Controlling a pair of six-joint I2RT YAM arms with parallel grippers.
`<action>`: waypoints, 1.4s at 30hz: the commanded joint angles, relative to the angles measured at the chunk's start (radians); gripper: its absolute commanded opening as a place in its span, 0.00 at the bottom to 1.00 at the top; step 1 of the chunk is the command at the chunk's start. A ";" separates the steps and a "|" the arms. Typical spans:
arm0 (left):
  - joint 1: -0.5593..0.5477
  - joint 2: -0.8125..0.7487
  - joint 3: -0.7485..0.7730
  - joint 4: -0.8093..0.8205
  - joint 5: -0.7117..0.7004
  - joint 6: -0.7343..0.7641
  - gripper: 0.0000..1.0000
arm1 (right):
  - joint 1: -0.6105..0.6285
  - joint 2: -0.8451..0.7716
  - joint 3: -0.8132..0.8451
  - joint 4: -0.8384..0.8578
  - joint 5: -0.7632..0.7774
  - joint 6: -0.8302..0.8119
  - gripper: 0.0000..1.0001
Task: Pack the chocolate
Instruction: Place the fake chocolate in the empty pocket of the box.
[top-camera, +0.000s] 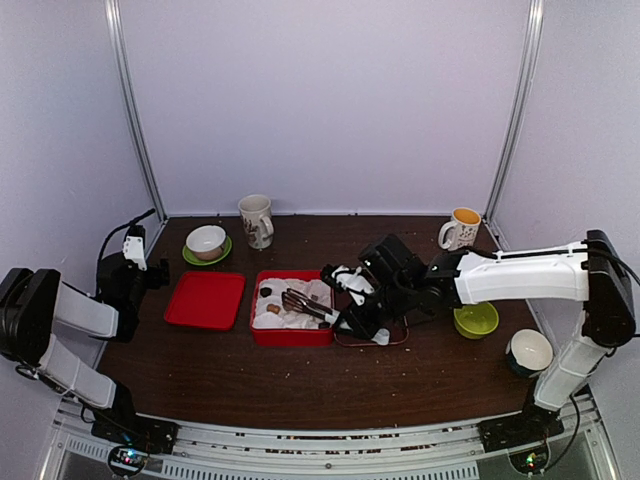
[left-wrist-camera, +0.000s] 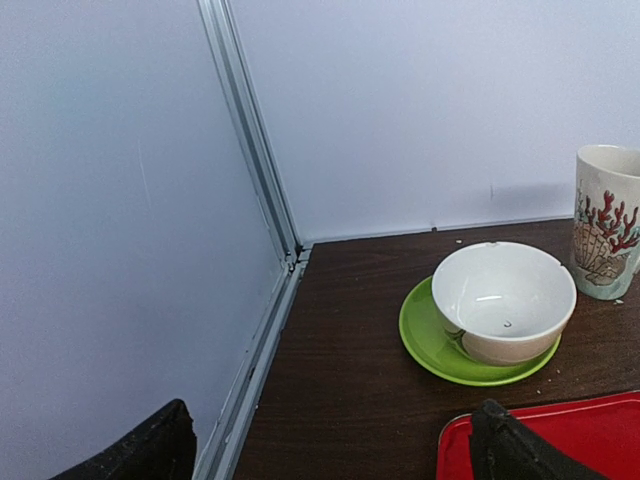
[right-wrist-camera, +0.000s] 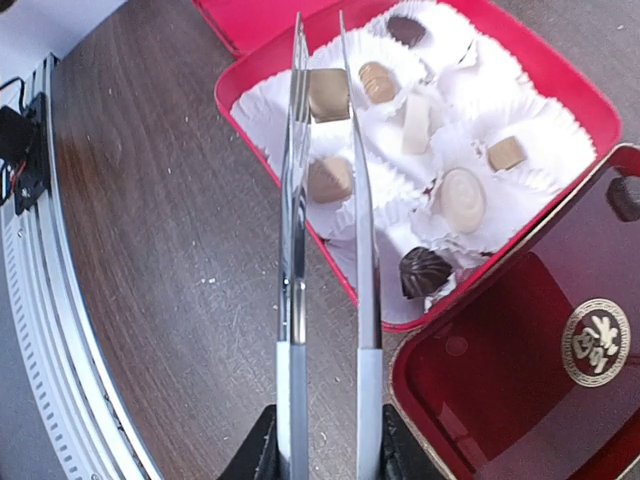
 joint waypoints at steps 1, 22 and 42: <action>0.006 -0.001 0.006 0.015 -0.008 -0.009 0.98 | 0.024 0.049 0.071 -0.023 -0.029 -0.019 0.26; 0.007 0.002 0.007 0.015 -0.007 -0.009 0.98 | 0.061 0.203 0.215 -0.077 -0.106 -0.036 0.28; 0.007 0.001 0.006 0.016 -0.007 -0.009 0.98 | 0.061 0.163 0.183 -0.025 -0.047 -0.020 0.37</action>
